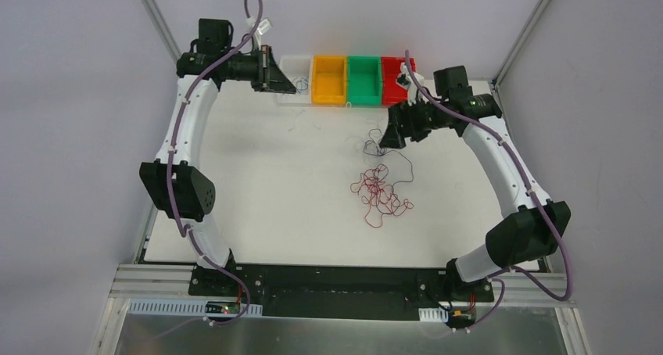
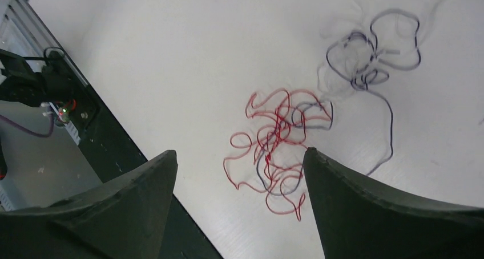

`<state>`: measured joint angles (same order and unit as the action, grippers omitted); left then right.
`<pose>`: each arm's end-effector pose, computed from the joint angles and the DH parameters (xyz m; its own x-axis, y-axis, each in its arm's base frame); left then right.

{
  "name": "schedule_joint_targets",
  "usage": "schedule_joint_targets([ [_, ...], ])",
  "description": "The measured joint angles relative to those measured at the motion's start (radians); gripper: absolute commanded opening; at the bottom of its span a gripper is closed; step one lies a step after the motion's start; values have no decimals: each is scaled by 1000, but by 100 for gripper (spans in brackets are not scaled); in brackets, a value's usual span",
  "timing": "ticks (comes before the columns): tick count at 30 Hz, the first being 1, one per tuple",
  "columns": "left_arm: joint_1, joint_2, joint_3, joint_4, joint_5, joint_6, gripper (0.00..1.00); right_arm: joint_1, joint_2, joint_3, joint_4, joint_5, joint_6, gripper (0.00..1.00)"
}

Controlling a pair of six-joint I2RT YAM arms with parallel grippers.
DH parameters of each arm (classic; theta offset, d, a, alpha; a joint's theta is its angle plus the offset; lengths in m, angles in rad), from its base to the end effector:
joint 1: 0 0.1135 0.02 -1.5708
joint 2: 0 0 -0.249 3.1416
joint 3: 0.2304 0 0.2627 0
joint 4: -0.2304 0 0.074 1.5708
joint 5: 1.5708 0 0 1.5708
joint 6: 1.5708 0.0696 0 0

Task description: Untangle the cables

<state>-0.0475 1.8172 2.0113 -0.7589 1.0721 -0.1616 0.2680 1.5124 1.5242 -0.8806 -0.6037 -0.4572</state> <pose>0.4074 -0.0806 0.4058 -0.6506 -0.0461 -0.7581 0.6677 0.4408 -0.5998 0.3225 0.1295 0.3248 -0.4084 -0.4890 -0.7708 -0.8378 0.5360 0.1039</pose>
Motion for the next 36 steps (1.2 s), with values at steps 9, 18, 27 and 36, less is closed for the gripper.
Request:
schedule_joint_targets([
  [9,-210,1,2,23,31,-102,0,172,-2,65,245,-27,154,82],
  [18,-285,0,-15,63,58,-115,0,227,-2,79,410,-10,282,59],
  [27,-286,0,-29,78,73,-116,0,229,16,145,441,-15,309,31],
  [36,-286,0,-46,95,80,-117,5,233,98,275,427,-29,311,0],
])
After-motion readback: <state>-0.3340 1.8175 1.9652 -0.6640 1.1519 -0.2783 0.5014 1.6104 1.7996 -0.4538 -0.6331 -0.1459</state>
